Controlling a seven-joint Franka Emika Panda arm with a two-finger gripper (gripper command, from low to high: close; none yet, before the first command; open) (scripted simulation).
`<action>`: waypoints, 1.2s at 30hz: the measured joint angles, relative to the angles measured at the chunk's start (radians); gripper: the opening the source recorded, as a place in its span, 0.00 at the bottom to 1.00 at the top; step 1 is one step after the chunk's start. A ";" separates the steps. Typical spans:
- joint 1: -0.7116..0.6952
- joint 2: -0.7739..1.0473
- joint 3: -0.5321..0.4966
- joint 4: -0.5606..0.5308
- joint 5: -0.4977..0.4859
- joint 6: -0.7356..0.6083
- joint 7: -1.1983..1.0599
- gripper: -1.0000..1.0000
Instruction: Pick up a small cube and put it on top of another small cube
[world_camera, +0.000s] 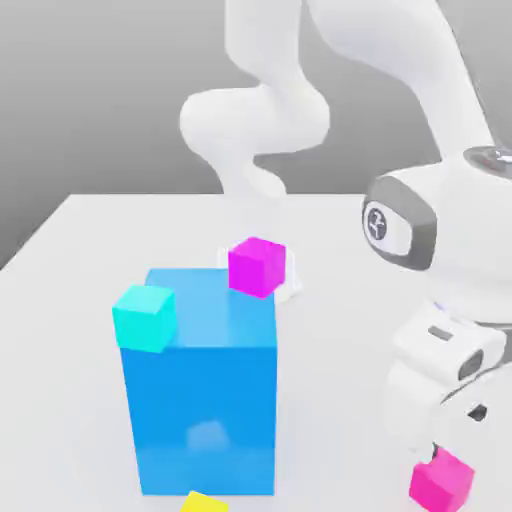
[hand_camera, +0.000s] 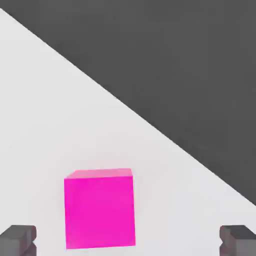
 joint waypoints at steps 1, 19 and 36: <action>0.009 0.036 -0.010 0.007 -0.012 0.026 0.008 0.50; -0.071 -0.191 -0.079 0.002 0.087 -0.193 0.133 0.00; -0.392 -0.591 -0.249 -0.046 0.147 -0.539 0.712 1.00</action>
